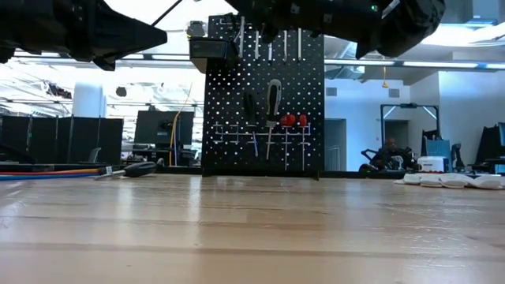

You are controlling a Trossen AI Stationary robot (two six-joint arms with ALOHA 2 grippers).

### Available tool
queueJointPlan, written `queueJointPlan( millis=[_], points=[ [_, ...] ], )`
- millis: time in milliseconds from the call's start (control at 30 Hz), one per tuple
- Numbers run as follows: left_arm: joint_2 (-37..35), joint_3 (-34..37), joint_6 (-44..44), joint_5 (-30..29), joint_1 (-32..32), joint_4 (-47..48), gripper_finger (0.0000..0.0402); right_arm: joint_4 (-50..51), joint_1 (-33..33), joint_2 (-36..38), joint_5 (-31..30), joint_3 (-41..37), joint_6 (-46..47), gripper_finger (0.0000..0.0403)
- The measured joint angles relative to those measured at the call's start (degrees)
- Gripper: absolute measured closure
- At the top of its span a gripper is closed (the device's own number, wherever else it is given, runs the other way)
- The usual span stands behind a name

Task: Hang tools onto peg board
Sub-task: Hang the blue pick tool on the black pegboard

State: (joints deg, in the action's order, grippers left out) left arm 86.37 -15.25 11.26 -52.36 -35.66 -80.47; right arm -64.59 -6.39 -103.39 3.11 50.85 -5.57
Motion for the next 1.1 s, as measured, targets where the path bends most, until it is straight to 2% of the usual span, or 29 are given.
queueJointPlan(
  millis=[133, 367, 500, 633, 767, 867, 967, 1100],
  points=[
    [0.0, 0.0, 0.1, 0.0, 0.0, 0.0, 0.0401, -0.3, -0.1, 0.0, 0.0, 0.0, 0.0, 0.0277],
    [0.0, 0.0, 0.6, 0.0, 0.0, 0.0, 0.0401, -0.2, -0.4, 0.0, -0.1, 0.0, -0.3, 0.0385],
    [0.0, 0.0, 1.1, 0.7, 0.1, 0.4, 0.0388, 6.0, -0.5, 3.1, -4.7, 0.6, -0.1, 0.0386],
    [0.0, 0.0, -2.4, -4.5, 0.1, 5.8, 0.0340, 23.7, -0.4, 9.8, -10.2, 4.1, -2.3, 0.0389],
    [0.0, 0.1, -9.7, -13.4, 0.0, 14.3, 0.0291, 44.9, 0.0, 14.8, -21.8, 11.5, -5.6, 0.0391],
    [0.0, 0.1, -14.3, -15.4, 0.0, 18.8, 0.0269, 55.9, 1.6, 15.9, -29.6, 16.9, -8.0, 0.0391],
    [0.0, 0.0, -17.7, -15.3, 0.0, 20.1, 0.0262, 59.4, 4.5, 15.0, -31.6, 19.7, -10.2, 0.0391],
    [0.0, 0.0, -18.2, -15.3, 0.0, 20.3, 0.0263, 59.0, 9.6, 12.9, -31.7, 20.3, -11.5, 0.0391]
  ],
)
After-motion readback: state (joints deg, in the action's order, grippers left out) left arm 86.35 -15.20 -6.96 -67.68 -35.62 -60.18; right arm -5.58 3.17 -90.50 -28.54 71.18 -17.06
